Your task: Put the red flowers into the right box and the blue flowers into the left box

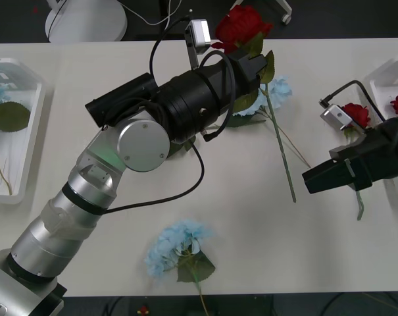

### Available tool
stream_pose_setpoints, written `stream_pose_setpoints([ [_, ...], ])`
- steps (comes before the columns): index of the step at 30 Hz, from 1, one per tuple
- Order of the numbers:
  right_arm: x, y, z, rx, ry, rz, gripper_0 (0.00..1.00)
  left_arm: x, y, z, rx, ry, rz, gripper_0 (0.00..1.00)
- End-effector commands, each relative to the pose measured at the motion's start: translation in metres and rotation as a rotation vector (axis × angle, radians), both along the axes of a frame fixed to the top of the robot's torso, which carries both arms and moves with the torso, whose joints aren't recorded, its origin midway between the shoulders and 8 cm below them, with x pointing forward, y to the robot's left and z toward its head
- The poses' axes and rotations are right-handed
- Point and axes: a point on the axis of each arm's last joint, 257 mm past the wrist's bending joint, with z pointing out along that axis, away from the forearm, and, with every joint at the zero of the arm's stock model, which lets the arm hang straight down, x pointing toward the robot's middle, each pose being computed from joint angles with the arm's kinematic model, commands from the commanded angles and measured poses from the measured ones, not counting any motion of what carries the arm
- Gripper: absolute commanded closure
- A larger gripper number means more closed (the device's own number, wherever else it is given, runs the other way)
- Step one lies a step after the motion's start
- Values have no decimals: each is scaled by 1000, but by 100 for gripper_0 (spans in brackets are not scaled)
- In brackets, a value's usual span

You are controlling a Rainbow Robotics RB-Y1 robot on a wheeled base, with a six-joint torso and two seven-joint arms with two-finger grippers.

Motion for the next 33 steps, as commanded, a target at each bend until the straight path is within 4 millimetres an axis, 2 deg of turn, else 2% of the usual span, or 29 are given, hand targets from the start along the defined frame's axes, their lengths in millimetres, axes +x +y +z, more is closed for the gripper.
stream_pose_setpoints([
  [1, 0, 30, -2, 45, 17, -7, 0, 0, 13, 15, -67, 25, 6, 100],
  [6, 0, 53, -1, 87, 26, -5, 1, 1, 14, 16, -68, 24, 9, 100],
  [7, 0, 57, -2, 91, 25, -5, 6, 1, 15, 15, -68, 26, 9, 100],
  [8, -1, 60, -3, 95, 29, -5, 19, 1, 15, 16, -69, 27, 9, 100],
  [9, 0, 64, -3, 100, 28, -10, 38, 1, 15, 17, -71, 26, 9, 100],
  [10, 1, 66, -3, 100, 27, -13, 47, 1, 15, 17, -71, 26, 9, 100],
  [13, 4, 71, -5, 102, 31, -25, 93, 1, 16, 16, -74, 29, 9, 100],
  [14, 3, 72, -6, 101, 33, -24, 100, 1, 15, 17, -74, 27, 9, 100],
  [26, 5, 73, -5, 98, 43, -32, 100, 4, 20, 18, -73, 25, 18, 100],
  [27, 5, 73, -4, 97, 43, -29, 100, 5, 21, 17, -72, 25, 19, 97],
  [29, 5, 72, -4, 94, 42, -31, 100, 5, 21, 18, -73, 24, 21, 75],
  [30, 6, 72, -4, 94, 44, -33, 100, 6, 23, 18, -72, 22, 24, 35],
  [31, 6, 72, -3, 95, 43, -34, 100, 6, 23, 19, -71, 20, 25, 9],
  [32, 7, 71, -4, 94, 45, -38, 100, 7, 25, 18, -66, 17, 28, 0],
  [33, 7, 72, -3, 95, 44, -40, 100, 8, 27, 18, -67, 18, 31, 0],
])
